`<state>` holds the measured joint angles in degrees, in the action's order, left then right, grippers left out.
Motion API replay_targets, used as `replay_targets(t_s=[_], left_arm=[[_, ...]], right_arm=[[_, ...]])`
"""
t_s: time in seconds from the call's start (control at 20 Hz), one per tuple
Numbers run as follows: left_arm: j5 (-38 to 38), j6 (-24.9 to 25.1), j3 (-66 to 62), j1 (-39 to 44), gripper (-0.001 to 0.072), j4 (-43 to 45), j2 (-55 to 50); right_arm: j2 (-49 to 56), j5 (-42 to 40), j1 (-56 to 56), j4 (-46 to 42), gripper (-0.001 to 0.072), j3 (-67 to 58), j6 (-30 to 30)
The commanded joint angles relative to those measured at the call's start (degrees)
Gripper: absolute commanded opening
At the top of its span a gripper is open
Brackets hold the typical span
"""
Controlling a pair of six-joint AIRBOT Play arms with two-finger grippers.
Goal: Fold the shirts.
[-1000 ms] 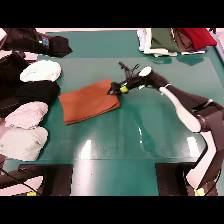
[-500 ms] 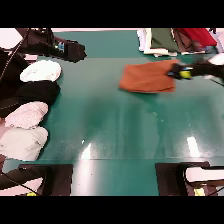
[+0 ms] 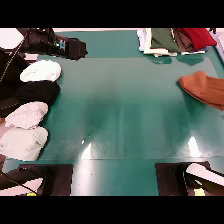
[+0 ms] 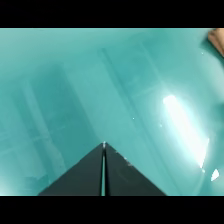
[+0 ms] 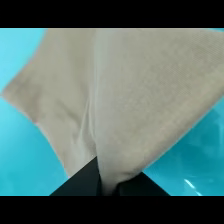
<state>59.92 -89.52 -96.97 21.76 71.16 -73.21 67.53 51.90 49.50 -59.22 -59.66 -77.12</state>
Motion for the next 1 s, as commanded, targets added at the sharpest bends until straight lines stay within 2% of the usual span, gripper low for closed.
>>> replay_targets(t_s=[0.0, 0.25, 0.35, 0.4, 0.5, 0.55, 0.7, 0.8, 0.95], left_arm=[[-0.31, -0.07, 0.00, 0.02, 0.0021, 0.02, 0.00], [-0.24, -0.04, 0.02, 0.02, 0.0022, 0.04, 0.00], [-0.13, 0.00, 0.02, 0.02, 0.0022, 0.04, 0.00], [0.13, 0.22, 0.02, 0.02, 0.0022, 0.09, 0.00], [0.63, 1.40, 0.02, 0.02, 0.0022, 0.09, 0.00], [0.74, 1.49, 0.02, 0.02, 0.0022, 0.09, 0.00], [0.76, 1.49, 0.02, 0.02, 0.0022, 0.07, 0.00], [0.68, 1.49, 0.02, 0.02, 0.0022, 0.02, 0.00], [-0.48, 1.46, 0.00, 0.02, 0.0023, 0.02, 0.00]], right_arm=[[-3.98, -1.84, 2.80, -6.64, 0.0015, 6.45, -4.61], [-8.22, -1.36, -5.01, -7.26, 0.0016, 11.91, -6.12], [-9.49, -0.15, -7.74, -13.14, 0.0019, 11.82, -8.90], [-10.12, 1.11, -8.41, -15.72, 0.0072, 11.72, -9.49], [-11.72, 4.57, -8.13, -19.39, 0.0398, 11.56, -9.42], [-12.63, 6.32, -7.67, -22.16, 0.0489, 11.15, -9.40], [-14.53, 10.95, -4.94, -29.38, 0.0511, 6.84, -9.42], [-15.50, 12.72, -3.74, -25.68, 0.0512, 3.06, -9.42], [-17.00, 12.57, -8.44, -14.53, 0.0511, 0.11, -9.35]])
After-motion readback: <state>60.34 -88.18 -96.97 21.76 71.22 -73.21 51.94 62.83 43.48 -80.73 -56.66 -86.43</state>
